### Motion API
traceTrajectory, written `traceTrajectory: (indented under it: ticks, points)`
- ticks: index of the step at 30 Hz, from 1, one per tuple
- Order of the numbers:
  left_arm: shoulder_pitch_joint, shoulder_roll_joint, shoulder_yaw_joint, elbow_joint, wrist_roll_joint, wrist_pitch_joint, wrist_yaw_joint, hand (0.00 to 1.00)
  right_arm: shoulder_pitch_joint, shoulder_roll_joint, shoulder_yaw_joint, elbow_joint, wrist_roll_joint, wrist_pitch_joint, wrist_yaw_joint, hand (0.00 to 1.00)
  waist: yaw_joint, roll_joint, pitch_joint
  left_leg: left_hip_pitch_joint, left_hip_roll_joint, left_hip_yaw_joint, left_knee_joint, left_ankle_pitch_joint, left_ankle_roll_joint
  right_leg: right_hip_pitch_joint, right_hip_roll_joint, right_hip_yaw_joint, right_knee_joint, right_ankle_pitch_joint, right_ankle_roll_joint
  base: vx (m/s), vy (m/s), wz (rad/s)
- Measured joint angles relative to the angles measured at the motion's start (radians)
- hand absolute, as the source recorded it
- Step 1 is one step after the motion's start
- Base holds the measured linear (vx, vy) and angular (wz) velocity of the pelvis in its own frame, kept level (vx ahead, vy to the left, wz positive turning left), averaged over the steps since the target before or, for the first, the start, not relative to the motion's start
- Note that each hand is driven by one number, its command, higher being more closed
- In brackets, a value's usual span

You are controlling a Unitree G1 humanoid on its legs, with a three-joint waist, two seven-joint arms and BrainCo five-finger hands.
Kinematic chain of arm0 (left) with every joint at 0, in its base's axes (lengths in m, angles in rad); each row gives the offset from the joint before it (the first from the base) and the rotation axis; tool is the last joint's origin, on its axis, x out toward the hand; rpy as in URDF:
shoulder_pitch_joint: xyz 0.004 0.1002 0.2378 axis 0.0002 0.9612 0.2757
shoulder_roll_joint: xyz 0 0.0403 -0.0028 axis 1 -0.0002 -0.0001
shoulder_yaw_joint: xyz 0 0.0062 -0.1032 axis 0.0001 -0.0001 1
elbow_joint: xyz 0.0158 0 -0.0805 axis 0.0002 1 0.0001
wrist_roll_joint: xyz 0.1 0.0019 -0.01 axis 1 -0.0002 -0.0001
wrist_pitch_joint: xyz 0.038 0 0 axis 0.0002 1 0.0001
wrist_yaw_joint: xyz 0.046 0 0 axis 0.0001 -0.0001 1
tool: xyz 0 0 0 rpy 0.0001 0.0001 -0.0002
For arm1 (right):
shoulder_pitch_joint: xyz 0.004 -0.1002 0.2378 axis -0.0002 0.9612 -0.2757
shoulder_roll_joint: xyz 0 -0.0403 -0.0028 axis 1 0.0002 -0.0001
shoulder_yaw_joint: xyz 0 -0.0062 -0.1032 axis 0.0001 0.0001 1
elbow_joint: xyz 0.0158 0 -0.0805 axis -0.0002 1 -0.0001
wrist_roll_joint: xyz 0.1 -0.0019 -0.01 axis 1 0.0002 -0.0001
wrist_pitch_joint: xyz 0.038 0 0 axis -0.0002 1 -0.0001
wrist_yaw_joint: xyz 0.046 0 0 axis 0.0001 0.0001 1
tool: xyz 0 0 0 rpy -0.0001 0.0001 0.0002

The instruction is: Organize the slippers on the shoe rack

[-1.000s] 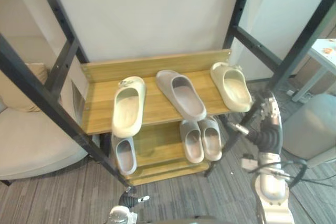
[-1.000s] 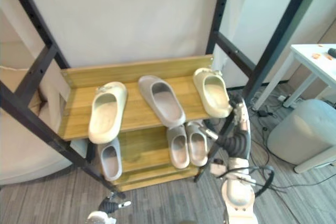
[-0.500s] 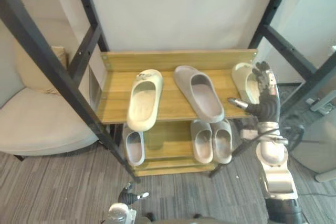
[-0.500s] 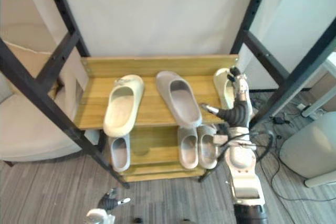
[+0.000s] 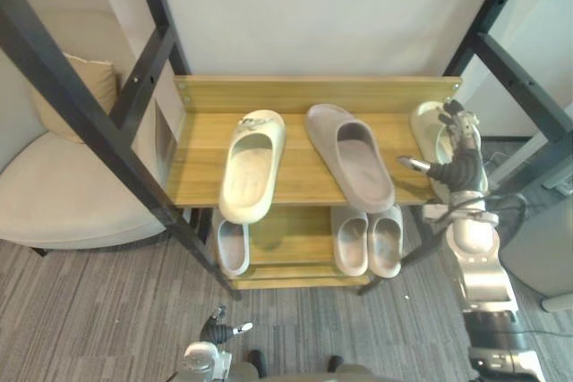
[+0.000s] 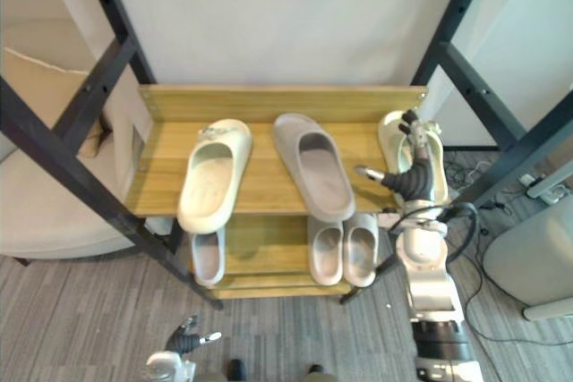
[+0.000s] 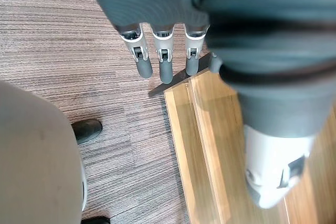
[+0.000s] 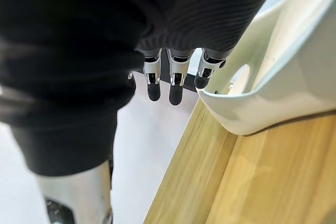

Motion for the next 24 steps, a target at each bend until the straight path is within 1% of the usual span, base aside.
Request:
traceTrajectory:
  ticks: [6, 9, 13, 17, 19, 24]
  points:
    - [0.002, 0.0, 0.0, 0.0, -0.015, 0.0, -0.001, 0.0, -0.044, -0.07, 0.024, 0.044, 0.018, 0.001, 0.015, 0.0, 0.0, 0.0, 0.0, 0.0, -0.001, -0.009, -0.01, 0.005, 0.001, 0.002, 0.001, -0.015, -0.003, 0.0, 0.0, 0.01, -0.009, 0.04]
    - [0.003, 0.001, 0.0, 0.0, -0.018, 0.001, -0.005, 0.0, -0.06, -0.083, 0.041, 0.072, 0.019, 0.0, 0.019, 0.0, -0.005, -0.003, 0.002, 0.001, -0.001, -0.012, -0.021, 0.013, 0.0, -0.001, 0.002, -0.017, -0.005, 0.0, 0.0, 0.0, -0.004, 0.01]
    - [0.005, 0.001, 0.0, 0.001, -0.018, 0.001, -0.006, 0.0, -0.093, -0.12, 0.069, 0.107, 0.026, 0.001, 0.028, 0.0, -0.007, -0.003, 0.002, 0.005, -0.001, -0.012, -0.035, 0.024, 0.001, -0.004, 0.003, -0.017, -0.005, 0.003, -0.004, -0.01, -0.003, 0.0]
    - [0.006, 0.002, 0.0, 0.001, -0.02, 0.0, -0.008, 0.0, -0.128, -0.138, 0.089, 0.136, 0.028, 0.002, 0.03, 0.0, -0.012, -0.004, 0.002, 0.008, -0.001, -0.019, -0.068, 0.05, 0.001, -0.015, 0.006, -0.018, -0.005, 0.011, -0.007, -0.06, -0.014, 0.02]
    - [0.008, 0.004, 0.0, 0.001, -0.033, 0.0, -0.009, 0.0, -0.146, -0.153, 0.105, 0.153, 0.028, 0.009, 0.032, 0.0, -0.012, -0.005, 0.003, 0.007, -0.002, -0.023, -0.068, 0.053, 0.002, -0.015, 0.006, -0.018, -0.006, 0.015, -0.008, -0.06, -0.004, 0.01]
    - [0.008, 0.004, 0.001, 0.001, -0.036, 0.0, -0.009, 0.0, -0.16, -0.158, 0.118, 0.153, 0.027, 0.027, 0.033, 0.0, -0.012, -0.004, 0.003, 0.005, -0.002, -0.031, -0.068, 0.059, 0.002, -0.015, 0.006, -0.019, -0.014, 0.019, -0.006, -0.05, -0.001, 0.01]
